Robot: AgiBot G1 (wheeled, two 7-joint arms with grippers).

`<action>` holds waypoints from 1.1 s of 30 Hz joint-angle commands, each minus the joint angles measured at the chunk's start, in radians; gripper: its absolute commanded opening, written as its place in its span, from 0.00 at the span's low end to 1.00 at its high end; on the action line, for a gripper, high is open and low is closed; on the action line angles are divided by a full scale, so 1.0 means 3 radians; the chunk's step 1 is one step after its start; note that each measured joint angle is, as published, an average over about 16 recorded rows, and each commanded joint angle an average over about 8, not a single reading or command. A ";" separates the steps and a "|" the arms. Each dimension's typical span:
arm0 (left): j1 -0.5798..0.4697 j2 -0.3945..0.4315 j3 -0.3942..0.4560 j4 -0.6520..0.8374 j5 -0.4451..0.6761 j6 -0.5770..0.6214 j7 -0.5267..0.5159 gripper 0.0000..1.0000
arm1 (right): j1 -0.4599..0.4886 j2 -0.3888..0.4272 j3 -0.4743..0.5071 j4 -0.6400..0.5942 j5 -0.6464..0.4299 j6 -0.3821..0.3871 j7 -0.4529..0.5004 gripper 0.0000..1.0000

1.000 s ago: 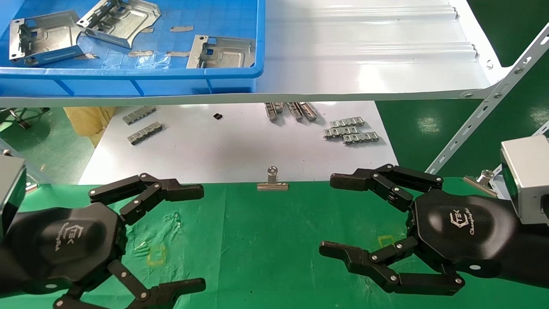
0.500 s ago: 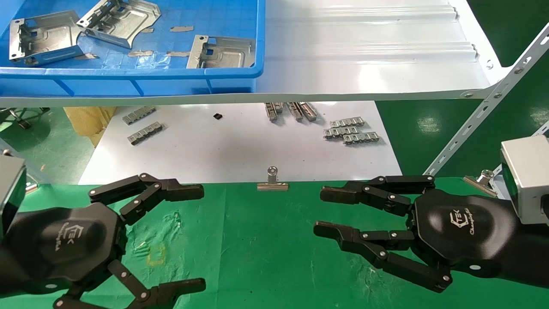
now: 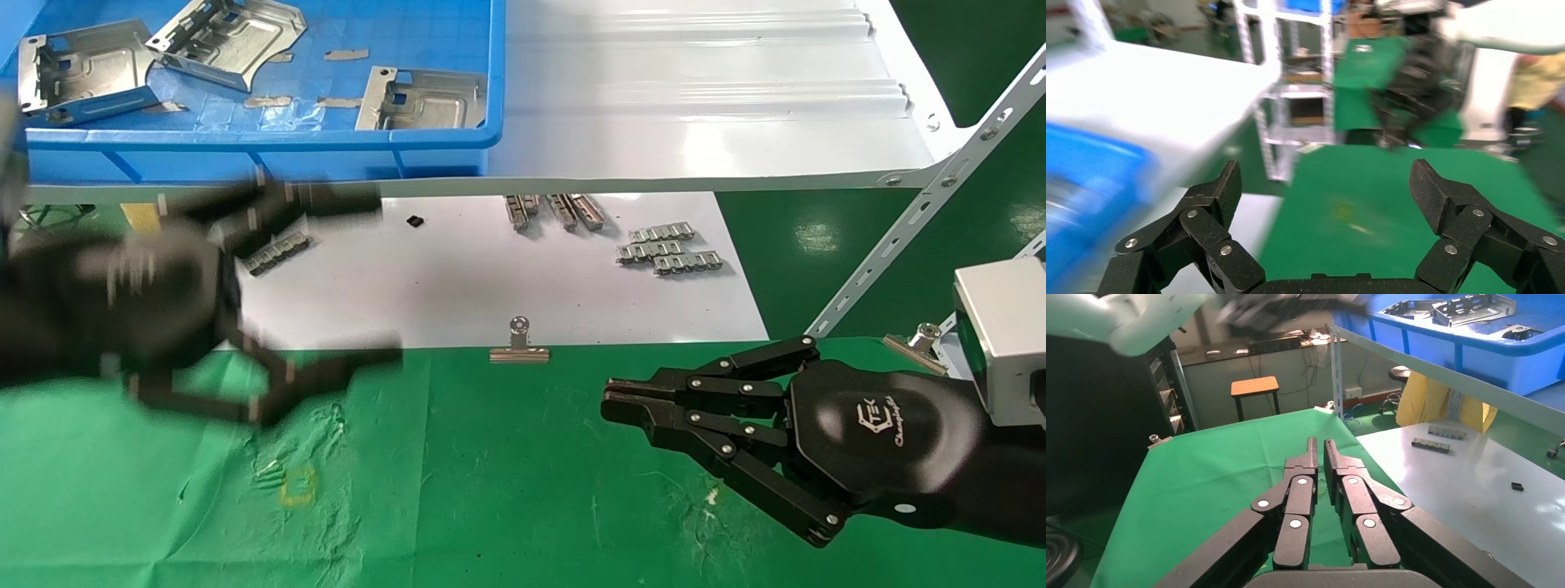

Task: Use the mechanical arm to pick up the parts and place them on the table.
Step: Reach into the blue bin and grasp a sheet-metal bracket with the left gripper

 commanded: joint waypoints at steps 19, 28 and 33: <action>-0.2118 0.1104 0.0650 0.2955 0.1670 -0.1582 0.0389 0.77 | 0.0000 0.0000 0.0000 0.0000 0.0000 0.0000 0.0000 0.64; -0.2236 0.1226 0.0706 0.3442 0.1798 -0.2097 0.0410 0.00 | 0.0000 0.0000 0.0000 0.0000 0.0000 0.0000 0.0000 1.00; -0.2244 0.1232 0.0710 0.3560 0.1806 -0.2159 0.0395 0.00 | 0.0000 0.0000 0.0000 0.0000 0.0000 0.0000 0.0000 1.00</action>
